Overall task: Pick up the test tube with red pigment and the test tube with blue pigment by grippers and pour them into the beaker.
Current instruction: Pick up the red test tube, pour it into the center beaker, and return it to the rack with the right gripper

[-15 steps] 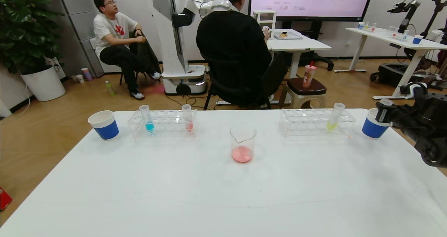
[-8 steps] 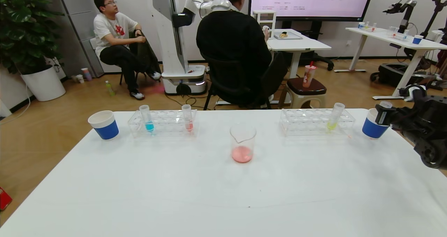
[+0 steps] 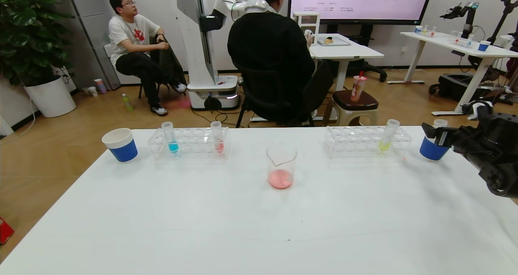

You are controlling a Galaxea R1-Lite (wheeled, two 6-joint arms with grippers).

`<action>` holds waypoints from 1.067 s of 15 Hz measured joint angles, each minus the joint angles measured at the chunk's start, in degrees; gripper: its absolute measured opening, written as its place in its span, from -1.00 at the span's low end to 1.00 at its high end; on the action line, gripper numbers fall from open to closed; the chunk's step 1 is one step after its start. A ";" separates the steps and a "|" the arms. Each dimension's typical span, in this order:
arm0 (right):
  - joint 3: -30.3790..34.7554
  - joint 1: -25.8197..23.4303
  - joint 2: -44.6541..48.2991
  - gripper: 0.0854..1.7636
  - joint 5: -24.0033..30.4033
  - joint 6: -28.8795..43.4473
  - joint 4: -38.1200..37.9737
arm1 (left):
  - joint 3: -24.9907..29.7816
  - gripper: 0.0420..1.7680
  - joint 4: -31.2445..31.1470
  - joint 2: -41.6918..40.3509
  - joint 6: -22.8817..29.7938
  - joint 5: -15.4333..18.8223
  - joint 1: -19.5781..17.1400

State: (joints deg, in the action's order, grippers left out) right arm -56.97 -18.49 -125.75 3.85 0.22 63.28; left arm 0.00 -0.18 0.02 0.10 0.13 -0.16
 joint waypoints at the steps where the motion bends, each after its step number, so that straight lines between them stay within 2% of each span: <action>1: -0.06 0.02 -0.05 0.97 0.02 -0.01 0.33 | 0.00 0.98 0.00 0.00 -0.05 0.02 0.00; 6: -1.40 3.97 1.44 0.97 -0.39 -0.06 0.77 | 0.00 0.98 0.00 0.00 -0.02 0.00 0.00; 9: -1.77 10.20 5.79 0.97 -1.44 0.02 -4.38 | 0.00 0.98 0.00 0.00 -0.02 0.02 0.00; 11: -1.85 15.52 9.11 0.97 -4.29 0.09 -6.86 | 0.00 0.98 0.02 0.00 -0.05 0.02 0.00; 13: -0.94 19.15 12.68 0.97 -6.46 0.11 -7.33 | 0.00 0.98 0.00 0.00 -0.02 0.02 0.00; 16: 3.44 20.53 20.10 0.97 -6.49 0.11 -7.47 | 0.00 0.98 0.00 0.00 0.00 0.02 -0.02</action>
State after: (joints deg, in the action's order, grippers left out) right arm -53.53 2.04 -105.64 -2.63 0.33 55.81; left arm 0.00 -0.18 0.02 0.10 0.16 -0.18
